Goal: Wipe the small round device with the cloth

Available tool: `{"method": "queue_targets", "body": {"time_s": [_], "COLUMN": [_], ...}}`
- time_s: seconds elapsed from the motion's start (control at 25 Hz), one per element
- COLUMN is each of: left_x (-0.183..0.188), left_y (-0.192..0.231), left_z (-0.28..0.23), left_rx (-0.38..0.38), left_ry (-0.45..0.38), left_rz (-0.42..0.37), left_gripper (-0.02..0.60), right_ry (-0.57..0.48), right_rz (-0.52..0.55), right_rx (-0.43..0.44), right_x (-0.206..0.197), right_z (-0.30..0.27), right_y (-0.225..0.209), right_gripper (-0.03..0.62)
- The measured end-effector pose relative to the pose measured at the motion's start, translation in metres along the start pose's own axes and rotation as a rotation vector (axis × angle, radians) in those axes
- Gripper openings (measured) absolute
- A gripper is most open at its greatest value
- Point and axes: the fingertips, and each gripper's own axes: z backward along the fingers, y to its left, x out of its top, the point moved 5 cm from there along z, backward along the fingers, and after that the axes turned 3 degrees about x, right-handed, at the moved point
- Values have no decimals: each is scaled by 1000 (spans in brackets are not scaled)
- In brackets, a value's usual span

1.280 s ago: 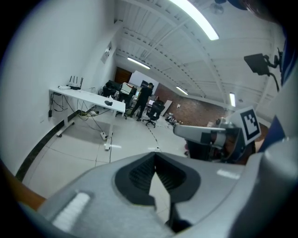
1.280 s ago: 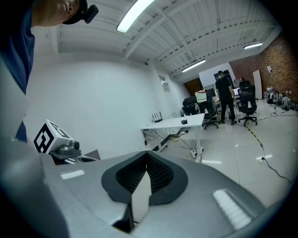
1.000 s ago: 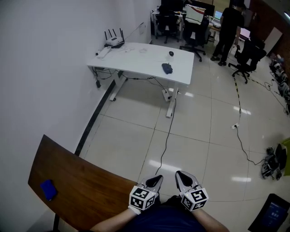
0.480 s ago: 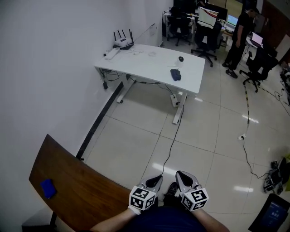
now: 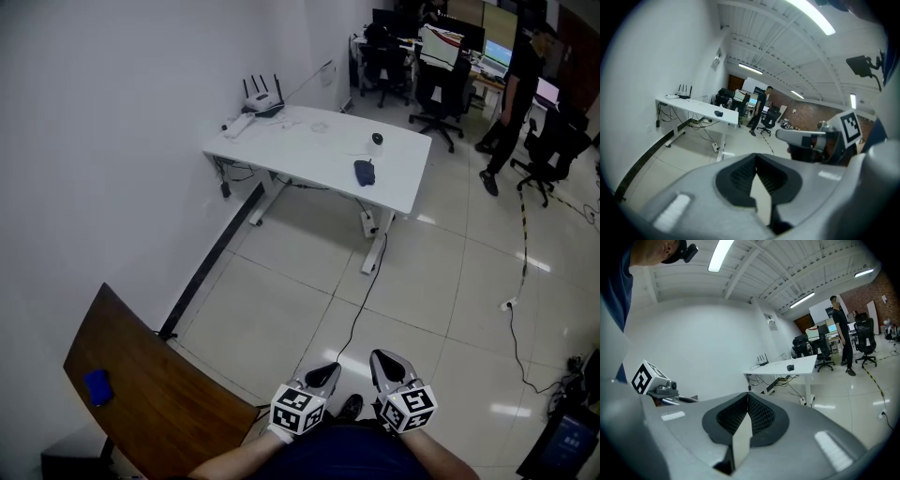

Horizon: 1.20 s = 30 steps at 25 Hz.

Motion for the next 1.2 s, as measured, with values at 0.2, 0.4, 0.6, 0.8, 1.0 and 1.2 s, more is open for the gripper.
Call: {"method": "queue_targets", "body": {"time_s": [0.2, 0.4, 0.6, 0.8, 1.0, 1.2], "left_x": [6, 17, 35, 56, 81, 102], "left_y": [2, 7, 18, 38, 74, 106], "left_z": [-12, -30, -61, -86, -104, -117], "left_rx": [32, 37, 3, -21, -25, -44], "left_ry": [10, 10, 23, 25, 12, -1], "left_rz": [14, 19, 11, 9, 24, 45], "left_gripper": [2, 2, 2, 2, 2, 2], "right_ry": [2, 4, -7, -8, 0, 21], "right_rz": [-36, -31, -40, -33, -24, -1], "right_rx": [-14, 3, -38, -62, -74, -83], "right_x": [5, 13, 29, 43, 60, 74], "right_z": [-2, -14, -32, -60, -101, -140], "right_y": [-27, -39, -68, -86, -96, -96], "right_gripper": [12, 11, 11, 12, 11, 11]}}
